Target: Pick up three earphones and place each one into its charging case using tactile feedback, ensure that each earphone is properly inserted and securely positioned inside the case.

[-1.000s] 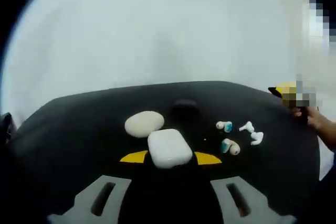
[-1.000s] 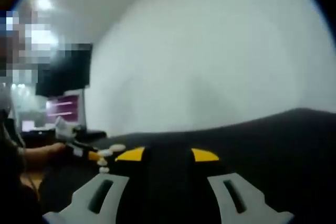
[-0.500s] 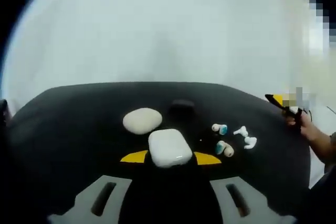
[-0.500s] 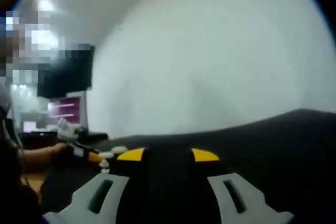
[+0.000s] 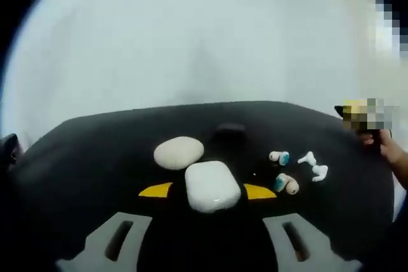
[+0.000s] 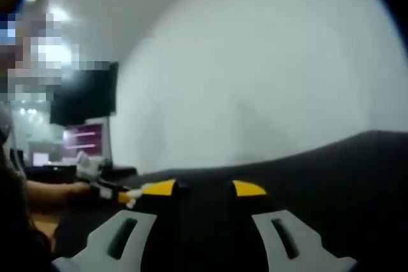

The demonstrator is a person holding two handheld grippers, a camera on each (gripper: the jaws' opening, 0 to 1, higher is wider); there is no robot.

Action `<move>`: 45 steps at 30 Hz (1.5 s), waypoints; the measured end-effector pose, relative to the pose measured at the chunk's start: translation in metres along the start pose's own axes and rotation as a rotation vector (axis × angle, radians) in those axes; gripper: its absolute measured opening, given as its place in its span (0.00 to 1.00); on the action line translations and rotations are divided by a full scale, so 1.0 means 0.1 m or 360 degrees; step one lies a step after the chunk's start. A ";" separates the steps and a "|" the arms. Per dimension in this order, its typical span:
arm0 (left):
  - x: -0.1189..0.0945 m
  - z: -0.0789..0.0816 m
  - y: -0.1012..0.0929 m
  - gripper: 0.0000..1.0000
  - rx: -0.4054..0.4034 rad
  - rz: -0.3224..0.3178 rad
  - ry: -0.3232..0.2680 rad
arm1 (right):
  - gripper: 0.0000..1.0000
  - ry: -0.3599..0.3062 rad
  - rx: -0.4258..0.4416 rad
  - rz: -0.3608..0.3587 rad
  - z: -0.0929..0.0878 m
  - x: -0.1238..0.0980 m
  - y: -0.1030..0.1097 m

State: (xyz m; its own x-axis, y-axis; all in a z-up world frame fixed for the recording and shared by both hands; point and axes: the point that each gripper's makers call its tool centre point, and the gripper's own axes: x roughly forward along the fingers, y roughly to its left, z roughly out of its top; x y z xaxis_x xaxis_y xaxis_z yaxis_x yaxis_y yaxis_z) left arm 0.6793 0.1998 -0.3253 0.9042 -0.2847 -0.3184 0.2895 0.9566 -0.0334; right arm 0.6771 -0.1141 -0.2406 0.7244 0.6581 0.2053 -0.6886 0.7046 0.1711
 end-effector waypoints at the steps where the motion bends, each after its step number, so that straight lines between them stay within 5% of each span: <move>1: -0.01 0.00 0.05 0.29 -0.0005 0.0016 0.0006 | 0.34 -0.0005 0.0003 0.0001 0.01 -0.01 0.00; 11: -0.15 0.06 -0.02 0.28 0.0195 0.0068 -0.0002 | 0.34 -0.0067 0.0050 0.0048 0.07 -0.02 0.03; 13: -0.20 0.16 -0.05 0.28 0.0243 0.0067 -0.0071 | 0.34 -0.0075 0.0066 0.0052 0.07 -0.02 0.02; 15: -0.31 0.29 -0.13 0.28 0.0152 0.0062 -0.0181 | 0.34 -0.0095 0.0085 0.0051 0.10 -0.03 0.01; 18: -0.47 0.35 -0.35 0.28 0.0076 -0.0018 -0.0180 | 0.34 -0.0120 0.0100 0.0057 0.12 -0.04 0.02; 26: -0.82 0.19 -0.85 0.28 0.0082 -0.0035 -0.0163 | 0.34 -0.0103 0.0081 0.0070 0.10 -0.03 0.04; 31: -0.77 0.18 -1.05 0.29 0.0091 0.0013 -0.0240 | 0.34 -0.0125 0.0103 0.0064 0.12 -0.04 0.02; 33: -0.71 0.04 -1.04 0.29 0.0095 0.0106 -0.0161 | 0.34 -0.0121 0.0102 0.0065 0.12 -0.04 0.02; 35: -0.70 0.04 -1.11 0.29 0.0110 0.0100 -0.0199 | 0.34 -0.0123 0.0083 0.0071 0.12 -0.04 0.04; 37: -0.69 0.06 -1.08 0.29 0.0287 0.0124 -0.0184 | 0.34 -0.0122 0.0070 0.0075 0.12 -0.05 0.06; 41: -0.74 -0.07 -1.21 0.29 0.0172 0.0015 -0.0091 | 0.34 -0.0128 0.0044 0.0064 0.14 -0.05 0.06; 45: -0.82 -0.16 -1.26 0.29 0.0195 0.0014 -0.0075 | 0.34 -0.0155 0.0083 0.0065 0.16 -0.06 0.04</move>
State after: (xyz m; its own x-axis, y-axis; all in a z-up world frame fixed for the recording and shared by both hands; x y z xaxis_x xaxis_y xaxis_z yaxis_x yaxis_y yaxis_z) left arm 0.5640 0.1039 -0.3102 0.9197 -0.2816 -0.2734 0.3151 0.9451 0.0863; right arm 0.6691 -0.1199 -0.2254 0.6911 0.6551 0.3052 -0.7199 0.6614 0.2104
